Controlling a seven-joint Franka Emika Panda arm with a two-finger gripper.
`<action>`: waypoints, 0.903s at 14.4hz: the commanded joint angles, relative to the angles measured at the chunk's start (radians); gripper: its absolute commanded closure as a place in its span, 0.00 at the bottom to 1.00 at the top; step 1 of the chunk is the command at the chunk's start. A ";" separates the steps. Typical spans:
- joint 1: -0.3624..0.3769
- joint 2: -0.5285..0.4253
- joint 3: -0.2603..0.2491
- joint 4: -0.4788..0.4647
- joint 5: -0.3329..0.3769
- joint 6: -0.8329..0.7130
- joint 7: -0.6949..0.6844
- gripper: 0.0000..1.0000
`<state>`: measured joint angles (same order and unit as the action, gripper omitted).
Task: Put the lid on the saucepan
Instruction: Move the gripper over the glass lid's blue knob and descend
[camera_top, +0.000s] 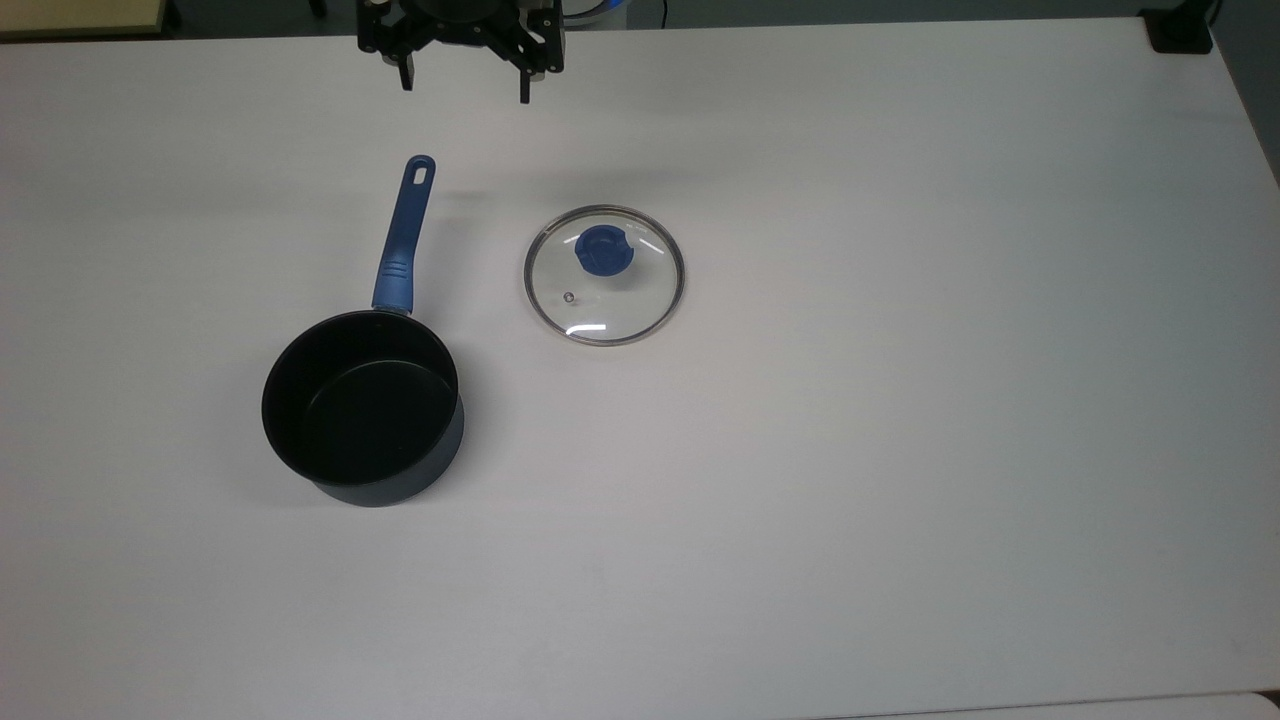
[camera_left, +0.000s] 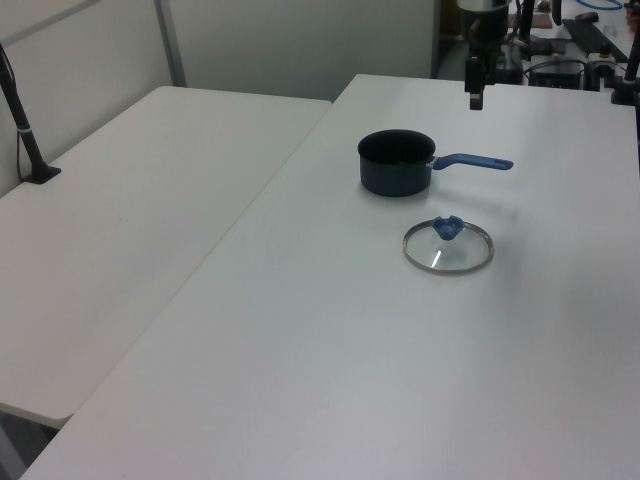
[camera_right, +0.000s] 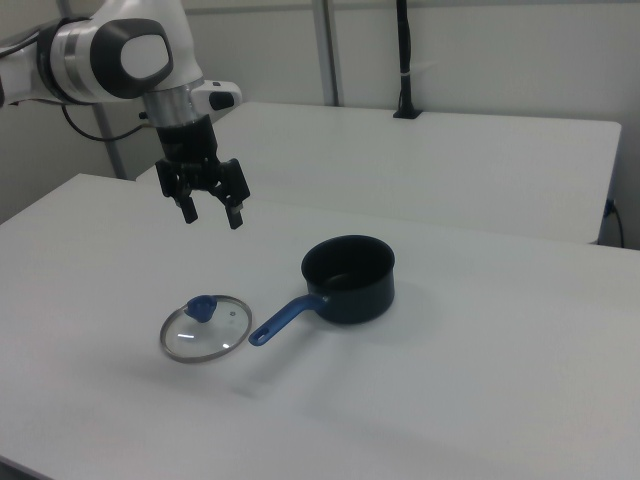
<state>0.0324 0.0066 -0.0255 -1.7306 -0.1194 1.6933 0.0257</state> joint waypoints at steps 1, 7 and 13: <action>0.000 -0.007 0.003 -0.001 0.004 -0.003 -0.044 0.00; 0.009 -0.008 0.002 -0.007 0.004 -0.004 -0.044 0.00; 0.054 0.015 0.001 -0.021 0.052 -0.003 -0.148 0.00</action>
<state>0.0602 0.0105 -0.0235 -1.7339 -0.1126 1.6933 -0.0574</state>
